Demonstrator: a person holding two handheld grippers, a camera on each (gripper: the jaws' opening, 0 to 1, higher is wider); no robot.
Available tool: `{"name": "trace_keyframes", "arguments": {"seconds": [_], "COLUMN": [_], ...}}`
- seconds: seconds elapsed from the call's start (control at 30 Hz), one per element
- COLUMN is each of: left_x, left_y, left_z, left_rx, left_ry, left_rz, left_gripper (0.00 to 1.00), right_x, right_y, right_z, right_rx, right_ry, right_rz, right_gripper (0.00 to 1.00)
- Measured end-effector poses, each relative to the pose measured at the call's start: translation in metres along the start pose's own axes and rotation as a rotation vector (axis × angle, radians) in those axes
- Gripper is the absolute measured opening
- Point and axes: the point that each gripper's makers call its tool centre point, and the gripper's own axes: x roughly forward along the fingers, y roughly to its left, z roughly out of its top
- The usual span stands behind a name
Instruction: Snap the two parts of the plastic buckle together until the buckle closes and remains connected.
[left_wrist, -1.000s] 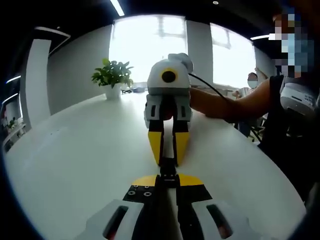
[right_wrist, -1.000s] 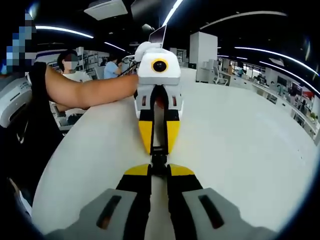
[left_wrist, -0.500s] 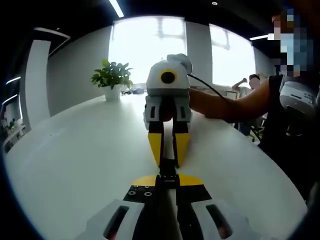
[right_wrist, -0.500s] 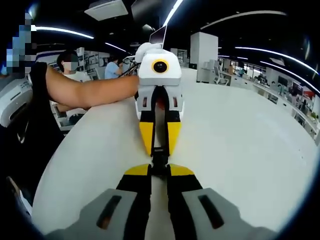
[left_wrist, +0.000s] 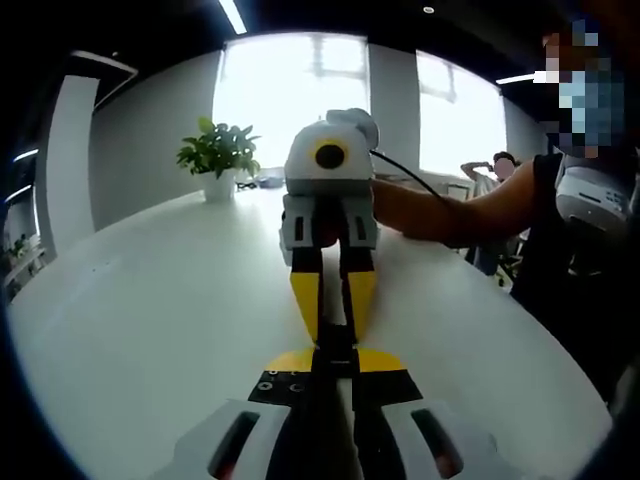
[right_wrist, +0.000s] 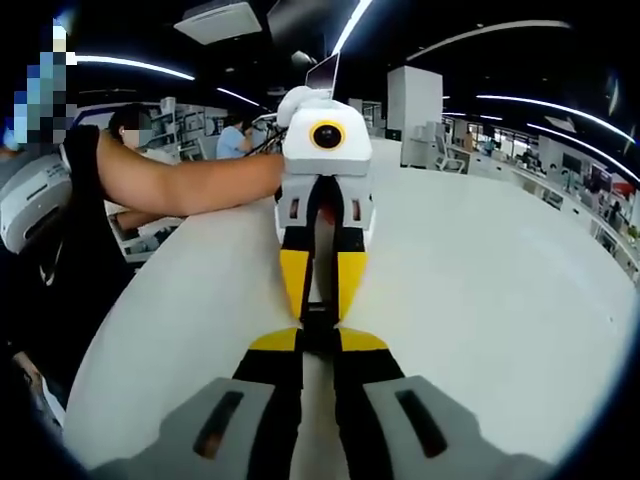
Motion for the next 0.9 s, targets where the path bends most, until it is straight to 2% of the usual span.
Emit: {"name": "trace_keyframes", "arguments": {"seconds": [0.9], "left_x": [-0.0022], "left_y": [0.0058], "left_z": [-0.0025], "left_rx": [-0.017], "left_ry": [0.0], "left_rz": [0.013], "left_gripper": [0.09], "right_x": [-0.0013], "right_y": [0.0005], "right_z": [-0.0019], "right_rx": [0.018], "right_ry": [0.004], "right_rz": [-0.02], "right_gripper": [0.1]}}
